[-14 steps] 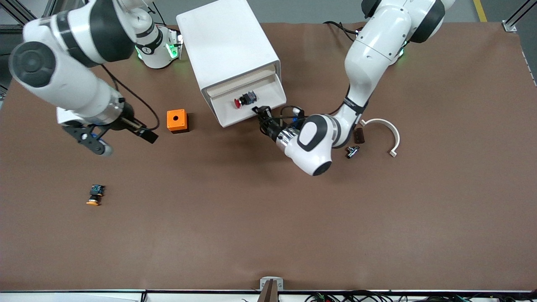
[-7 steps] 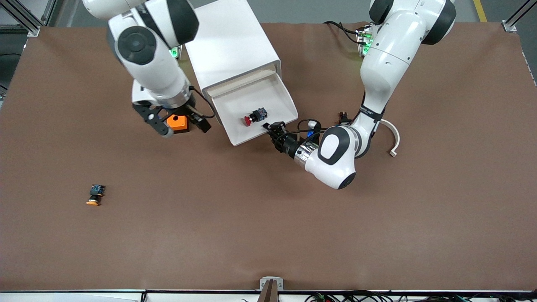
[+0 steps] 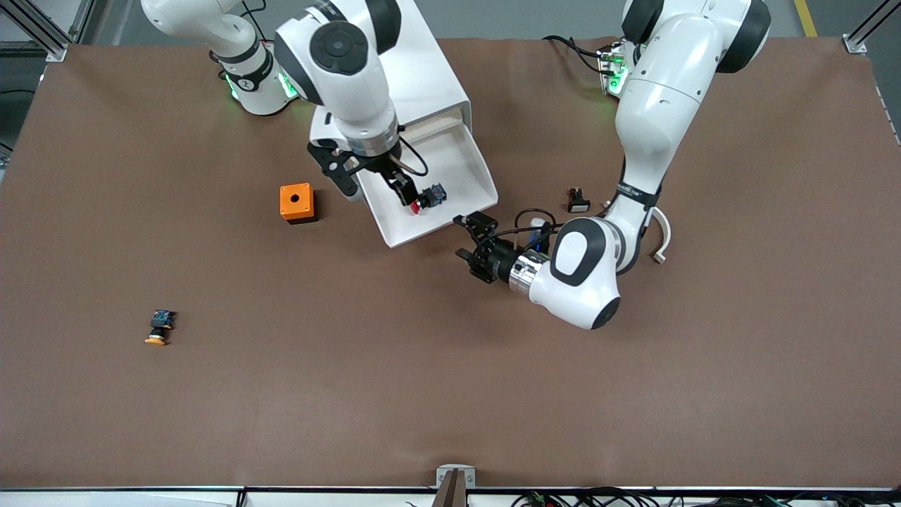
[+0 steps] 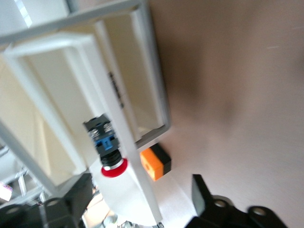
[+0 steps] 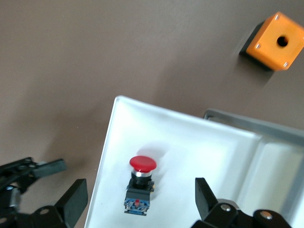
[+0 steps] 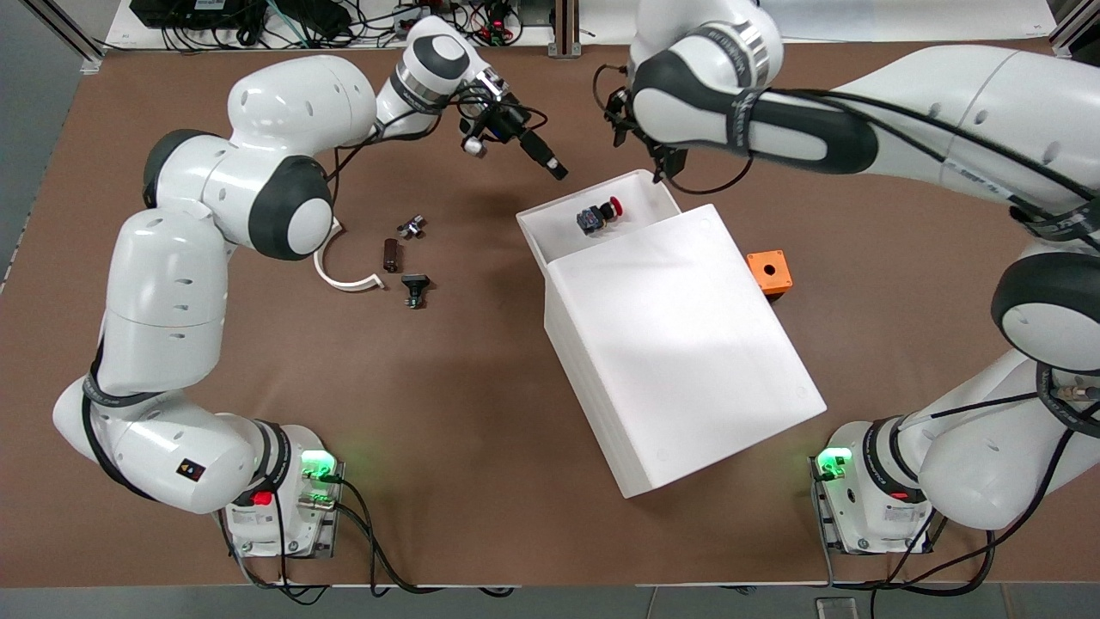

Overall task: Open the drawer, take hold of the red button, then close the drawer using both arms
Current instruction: 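Lower the right gripper into the drawer and grasp the red button, then lift the red button out and carry it toward the yellow button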

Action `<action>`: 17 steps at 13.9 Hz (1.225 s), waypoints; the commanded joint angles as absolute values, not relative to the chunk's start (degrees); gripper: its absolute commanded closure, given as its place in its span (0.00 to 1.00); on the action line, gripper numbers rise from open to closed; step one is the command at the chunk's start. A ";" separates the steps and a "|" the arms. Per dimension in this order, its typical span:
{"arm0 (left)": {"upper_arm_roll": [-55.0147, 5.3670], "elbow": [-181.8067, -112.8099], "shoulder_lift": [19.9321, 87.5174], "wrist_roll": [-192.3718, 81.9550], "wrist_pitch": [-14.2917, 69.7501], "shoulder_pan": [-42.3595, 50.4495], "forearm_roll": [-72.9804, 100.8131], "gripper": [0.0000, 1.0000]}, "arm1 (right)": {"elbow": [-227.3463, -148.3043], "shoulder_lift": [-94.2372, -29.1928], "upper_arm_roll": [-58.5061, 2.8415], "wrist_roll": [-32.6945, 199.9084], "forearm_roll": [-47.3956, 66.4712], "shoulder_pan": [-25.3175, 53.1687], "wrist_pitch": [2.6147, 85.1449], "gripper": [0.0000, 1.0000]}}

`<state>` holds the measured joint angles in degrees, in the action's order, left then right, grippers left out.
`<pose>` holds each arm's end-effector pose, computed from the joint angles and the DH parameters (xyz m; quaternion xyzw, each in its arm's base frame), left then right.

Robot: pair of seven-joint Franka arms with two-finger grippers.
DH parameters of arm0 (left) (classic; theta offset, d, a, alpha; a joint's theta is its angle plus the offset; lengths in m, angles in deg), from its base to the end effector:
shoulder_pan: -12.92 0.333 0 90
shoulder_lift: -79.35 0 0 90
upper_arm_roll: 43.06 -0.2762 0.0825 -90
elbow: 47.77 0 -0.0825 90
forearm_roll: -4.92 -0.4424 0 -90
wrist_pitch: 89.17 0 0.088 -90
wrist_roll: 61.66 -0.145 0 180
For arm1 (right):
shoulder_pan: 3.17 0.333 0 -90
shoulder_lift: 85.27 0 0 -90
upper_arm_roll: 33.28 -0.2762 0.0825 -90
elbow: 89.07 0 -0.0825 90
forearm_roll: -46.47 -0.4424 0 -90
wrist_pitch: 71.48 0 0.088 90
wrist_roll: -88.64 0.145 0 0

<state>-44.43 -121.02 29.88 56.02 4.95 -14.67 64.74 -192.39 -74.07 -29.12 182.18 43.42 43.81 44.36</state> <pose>0.5957 -0.4300 0.1664 -0.4781 -0.7138 0.5082 0.0600 0.4821 0.4547 0.3368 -0.8989 0.4377 0.0114 0.0173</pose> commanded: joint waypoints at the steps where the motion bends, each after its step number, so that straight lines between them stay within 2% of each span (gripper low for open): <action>1: -47.27 -120.11 32.14 49.29 3.99 -14.59 60.13 0.00 | -192.16 -70.69 -28.45 187.94 45.15 46.74 47.78 0.00; 4: -52.28 -119.84 34.16 42.77 3.99 -14.42 55.40 0.00 | -192.07 -67.70 -28.45 190.59 46.12 48.42 50.07 0.00; 12: -54.66 -119.84 40.14 14.23 4.34 -15.03 29.31 0.00 | -191.81 -63.74 -28.45 190.94 46.03 49.65 52.01 0.03; 15: -54.66 -119.84 40.59 9.72 5.39 -15.12 26.19 0.00 | -191.64 -63.03 -28.45 191.47 45.94 50.26 52.18 0.09; 17: -54.58 -119.93 40.85 4.38 7.07 -15.12 26.19 0.00 | -191.55 -62.68 -28.53 191.38 45.86 50.62 52.10 0.20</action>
